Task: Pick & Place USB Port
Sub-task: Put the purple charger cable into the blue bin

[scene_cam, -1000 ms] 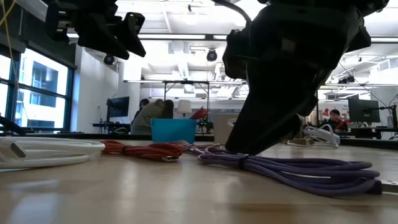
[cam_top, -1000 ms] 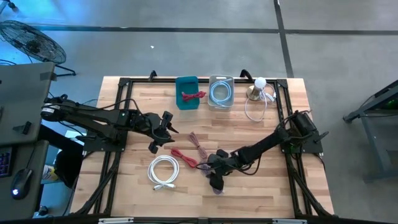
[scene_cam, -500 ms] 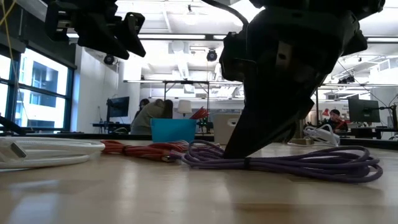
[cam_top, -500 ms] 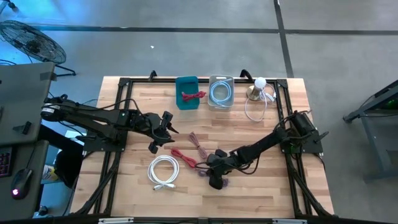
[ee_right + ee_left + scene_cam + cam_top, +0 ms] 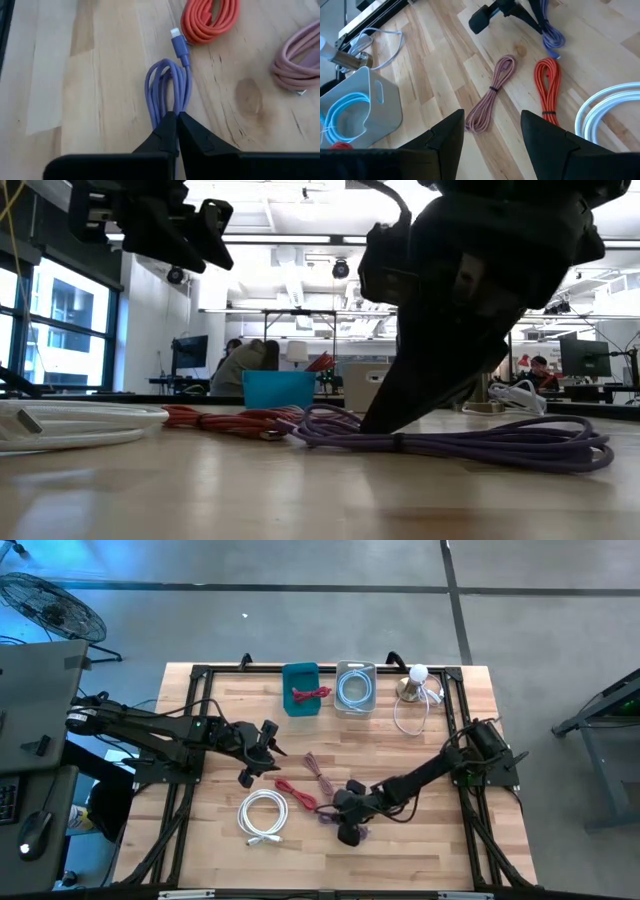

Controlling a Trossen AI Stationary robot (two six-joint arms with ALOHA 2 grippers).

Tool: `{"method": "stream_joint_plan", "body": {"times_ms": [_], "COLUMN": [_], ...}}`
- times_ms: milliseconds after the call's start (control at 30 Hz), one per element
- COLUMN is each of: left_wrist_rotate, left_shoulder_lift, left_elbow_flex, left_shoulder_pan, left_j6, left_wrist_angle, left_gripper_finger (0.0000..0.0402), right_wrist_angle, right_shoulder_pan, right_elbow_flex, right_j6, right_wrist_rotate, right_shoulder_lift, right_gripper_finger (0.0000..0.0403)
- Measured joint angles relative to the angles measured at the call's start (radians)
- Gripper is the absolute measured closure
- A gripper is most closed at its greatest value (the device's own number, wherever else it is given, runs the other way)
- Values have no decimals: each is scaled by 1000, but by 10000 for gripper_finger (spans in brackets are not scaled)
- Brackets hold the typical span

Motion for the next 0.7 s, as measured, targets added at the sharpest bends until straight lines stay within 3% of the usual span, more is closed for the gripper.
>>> {"method": "stream_joint_plan", "body": {"times_ms": [433,700], "left_wrist_rotate": [-6,-8], "left_shoulder_lift": [0,2], "left_elbow_flex": [0,0], "left_shoulder_pan": [0,0], "left_j6": [9,46], "left_wrist_angle": [38,183], "left_gripper_finger": [212,212], "right_wrist_angle": [-29,-55], "right_shoulder_pan": [-1,-3], "right_elbow_flex": [-2,0], "right_j6": [-180,-287], "right_wrist_rotate": [176,255], "right_shoulder_lift": [-190,-272], "right_gripper_finger": [403,403]}}
